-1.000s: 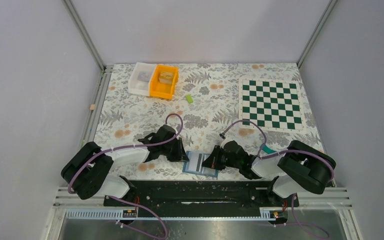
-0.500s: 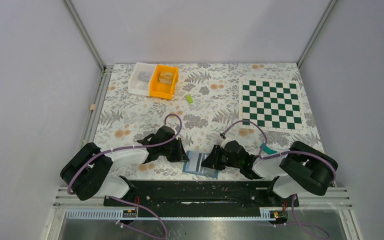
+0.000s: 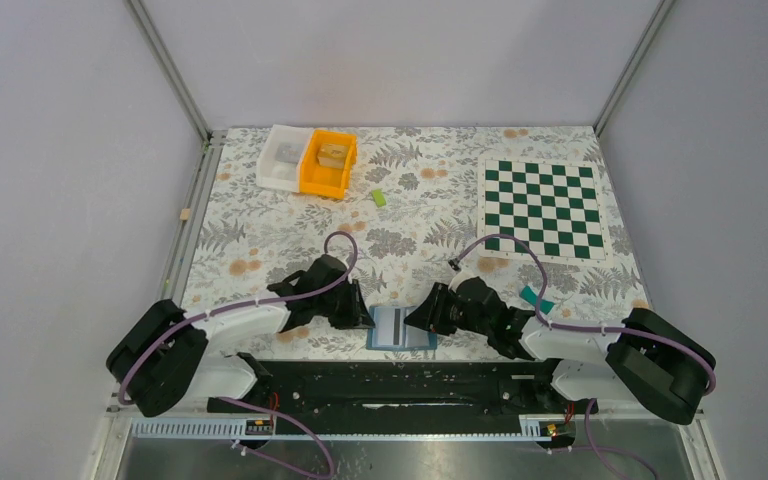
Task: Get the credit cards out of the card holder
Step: Remove the credit card from the card holder.
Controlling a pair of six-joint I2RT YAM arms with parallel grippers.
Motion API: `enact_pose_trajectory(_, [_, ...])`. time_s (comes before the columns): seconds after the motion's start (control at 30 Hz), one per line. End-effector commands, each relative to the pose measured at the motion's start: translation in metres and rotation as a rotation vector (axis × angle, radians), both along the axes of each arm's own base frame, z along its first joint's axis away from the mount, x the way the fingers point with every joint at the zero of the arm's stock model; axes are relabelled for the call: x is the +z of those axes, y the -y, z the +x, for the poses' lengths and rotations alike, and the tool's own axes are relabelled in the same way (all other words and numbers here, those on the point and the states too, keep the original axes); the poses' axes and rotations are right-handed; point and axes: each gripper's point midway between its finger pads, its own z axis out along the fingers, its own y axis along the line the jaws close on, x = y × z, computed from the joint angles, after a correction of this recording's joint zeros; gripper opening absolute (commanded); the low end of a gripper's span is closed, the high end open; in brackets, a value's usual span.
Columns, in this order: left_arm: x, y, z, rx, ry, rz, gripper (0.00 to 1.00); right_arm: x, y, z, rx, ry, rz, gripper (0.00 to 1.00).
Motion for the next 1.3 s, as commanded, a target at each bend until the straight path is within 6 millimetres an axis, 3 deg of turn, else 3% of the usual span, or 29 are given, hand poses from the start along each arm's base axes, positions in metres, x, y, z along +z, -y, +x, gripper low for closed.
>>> enact_pose_trajectory(0.0, [0.026,0.001,0.009,0.020,0.056,-0.010,0.18,0.007,-0.006,0.010,-0.009,0.030,0.001,0.35])
enact_pose_trajectory(0.23, [0.038,0.018,0.013,-0.027,0.093,-0.081,0.19,0.004,-0.021,0.010,0.022,0.002,0.056,0.35])
enact_pose_trajectory(0.6, [-0.010,0.016,0.000,-0.050,-0.003,-0.037,0.15,-0.010,-0.026,0.011,0.028,-0.019,0.055,0.35])
enact_pose_trajectory(0.9, [-0.026,0.004,-0.004,-0.031,-0.031,0.026,0.08,-0.008,-0.034,0.009,0.056,-0.008,0.127,0.28])
enact_pose_trajectory(1.07, [-0.033,0.003,-0.006,-0.032,-0.051,0.040,0.01,-0.011,-0.030,0.008,0.044,-0.013,0.130,0.34])
enact_pose_trajectory(1.27, [-0.037,0.000,-0.009,-0.029,-0.062,0.051,0.00,-0.027,-0.015,0.010,-0.007,-0.044,0.054,0.35])
